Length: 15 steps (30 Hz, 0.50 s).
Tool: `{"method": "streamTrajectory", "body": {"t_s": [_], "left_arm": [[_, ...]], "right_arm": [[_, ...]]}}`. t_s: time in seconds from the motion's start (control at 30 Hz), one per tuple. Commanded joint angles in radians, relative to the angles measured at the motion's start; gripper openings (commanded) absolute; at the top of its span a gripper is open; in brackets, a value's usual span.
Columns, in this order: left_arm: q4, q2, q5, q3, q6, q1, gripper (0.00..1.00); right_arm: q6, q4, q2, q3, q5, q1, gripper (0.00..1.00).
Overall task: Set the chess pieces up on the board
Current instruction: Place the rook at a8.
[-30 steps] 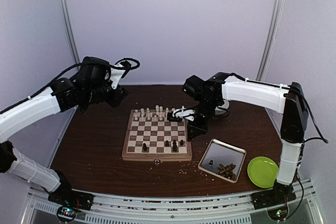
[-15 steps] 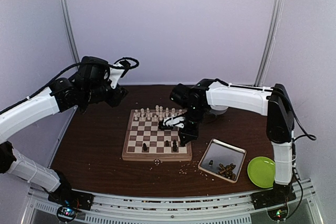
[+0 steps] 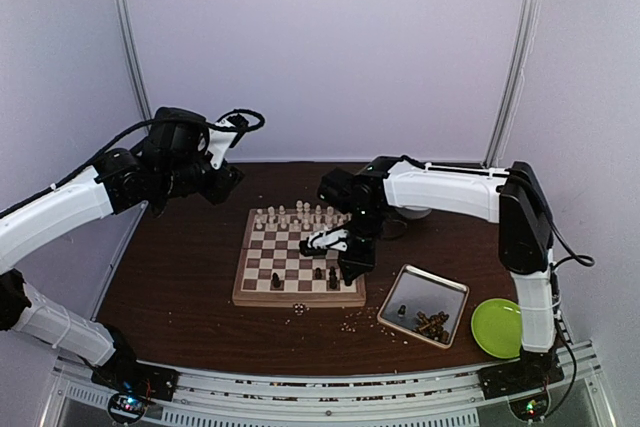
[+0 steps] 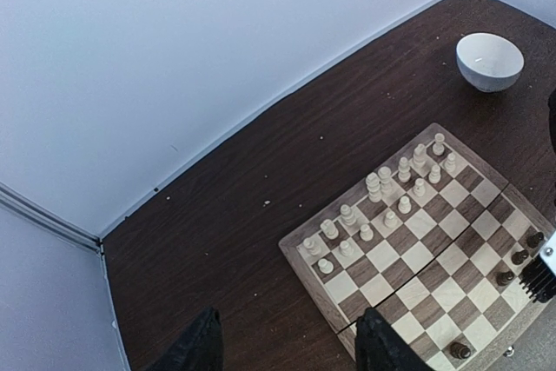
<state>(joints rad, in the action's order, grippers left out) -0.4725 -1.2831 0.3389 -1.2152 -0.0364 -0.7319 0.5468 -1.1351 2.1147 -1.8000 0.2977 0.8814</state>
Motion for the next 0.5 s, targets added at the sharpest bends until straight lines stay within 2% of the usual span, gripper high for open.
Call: {"method": "streamTrajectory", "body": {"t_s": [0.0, 0.47], "left_arm": [[0.023, 0.018, 0.014, -0.004, -0.017, 0.006, 0.54], [0.023, 0.010, 0.016, -0.004, -0.020, 0.006, 0.54]], "right_arm": [[0.008, -0.014, 0.017, -0.031, -0.010, 0.008, 0.00], [0.006, -0.006, 0.046, -0.039, -0.011, 0.007, 0.01]]}}
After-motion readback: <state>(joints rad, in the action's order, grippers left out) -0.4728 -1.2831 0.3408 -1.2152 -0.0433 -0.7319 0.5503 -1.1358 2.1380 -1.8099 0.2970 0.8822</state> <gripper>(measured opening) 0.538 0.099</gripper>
